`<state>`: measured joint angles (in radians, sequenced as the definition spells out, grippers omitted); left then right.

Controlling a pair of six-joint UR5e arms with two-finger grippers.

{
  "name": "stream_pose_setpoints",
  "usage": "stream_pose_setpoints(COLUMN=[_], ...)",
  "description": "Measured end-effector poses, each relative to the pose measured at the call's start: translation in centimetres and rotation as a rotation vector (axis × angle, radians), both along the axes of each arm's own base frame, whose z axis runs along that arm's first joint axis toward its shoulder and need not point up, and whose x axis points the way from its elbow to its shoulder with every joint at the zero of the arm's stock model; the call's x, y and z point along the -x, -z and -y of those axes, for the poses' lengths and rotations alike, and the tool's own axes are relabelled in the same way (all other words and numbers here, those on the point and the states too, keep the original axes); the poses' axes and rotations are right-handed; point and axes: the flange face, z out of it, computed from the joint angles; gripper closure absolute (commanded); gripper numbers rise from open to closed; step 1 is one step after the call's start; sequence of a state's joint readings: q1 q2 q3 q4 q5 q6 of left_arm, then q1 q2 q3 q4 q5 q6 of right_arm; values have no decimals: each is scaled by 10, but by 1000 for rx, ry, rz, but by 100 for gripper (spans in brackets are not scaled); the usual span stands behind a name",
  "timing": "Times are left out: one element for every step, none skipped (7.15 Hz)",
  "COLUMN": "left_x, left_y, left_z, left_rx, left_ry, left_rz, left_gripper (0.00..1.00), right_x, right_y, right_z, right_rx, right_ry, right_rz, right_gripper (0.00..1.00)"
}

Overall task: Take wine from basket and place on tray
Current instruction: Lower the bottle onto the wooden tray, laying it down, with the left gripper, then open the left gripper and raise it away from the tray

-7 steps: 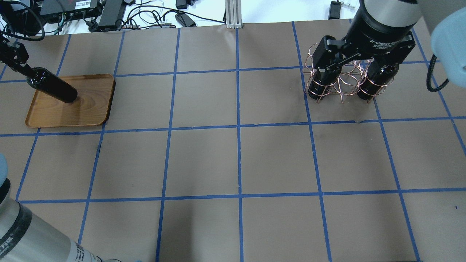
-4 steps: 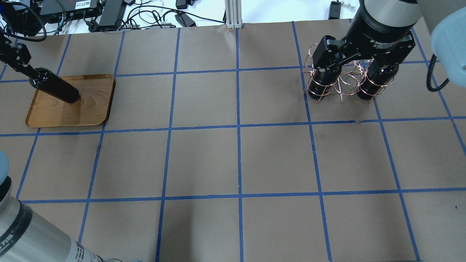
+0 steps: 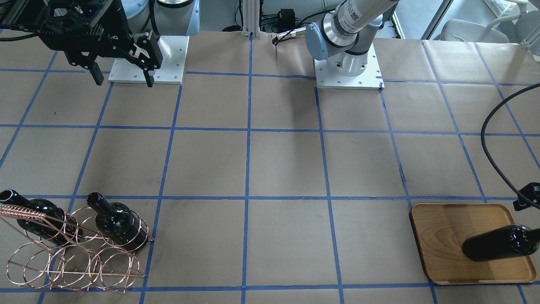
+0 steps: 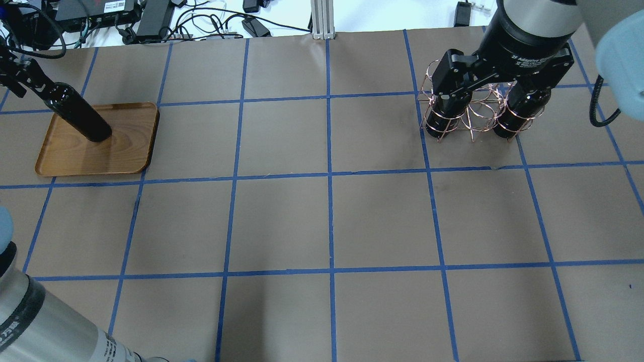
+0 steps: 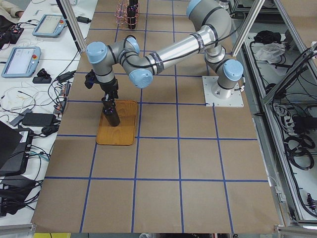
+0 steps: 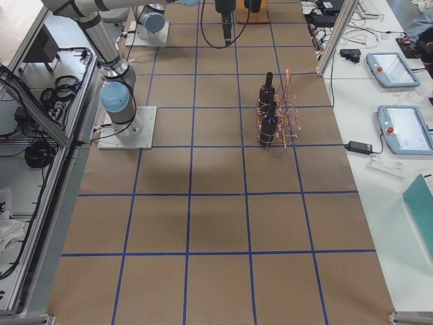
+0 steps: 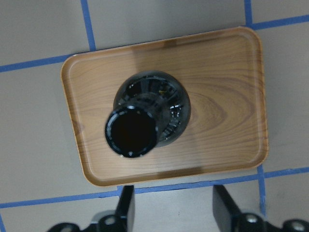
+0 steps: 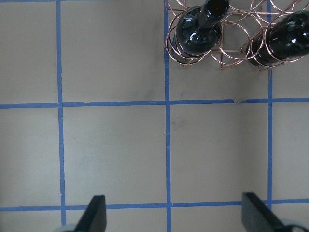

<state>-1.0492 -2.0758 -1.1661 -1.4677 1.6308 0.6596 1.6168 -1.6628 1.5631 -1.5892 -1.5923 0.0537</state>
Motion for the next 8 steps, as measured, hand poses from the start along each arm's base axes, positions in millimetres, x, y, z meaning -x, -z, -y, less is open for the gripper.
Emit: stream_pose_setpoints(left_x=[2, 7, 15, 27, 51, 95, 146, 193], left_y=[-7, -20, -35, -56, -79, -99, -115, -126], left_z=[-3, -9, -19, -34, -49, -62, -72, -80], left_rx=[6, 8, -1, -8, -4, 13, 36, 61], left_ry=[0, 1, 0, -23, -69, -98, -118, -155], left_rz=[4, 7, 5, 2, 1, 6, 12, 17], left_gripper=[0, 0, 0, 0, 0, 0, 0, 0], right_x=[0, 0, 0, 0, 0, 0, 0, 0], right_y=[0, 0, 0, 0, 0, 0, 0, 0], right_z=[0, 0, 0, 0, 0, 0, 0, 0], right_rx=[0, 0, 0, 0, 0, 0, 0, 0], right_ry=[0, 0, 0, 0, 0, 0, 0, 0], right_rz=[0, 0, 0, 0, 0, 0, -1, -1], right_gripper=[0, 0, 0, 0, 0, 0, 0, 0])
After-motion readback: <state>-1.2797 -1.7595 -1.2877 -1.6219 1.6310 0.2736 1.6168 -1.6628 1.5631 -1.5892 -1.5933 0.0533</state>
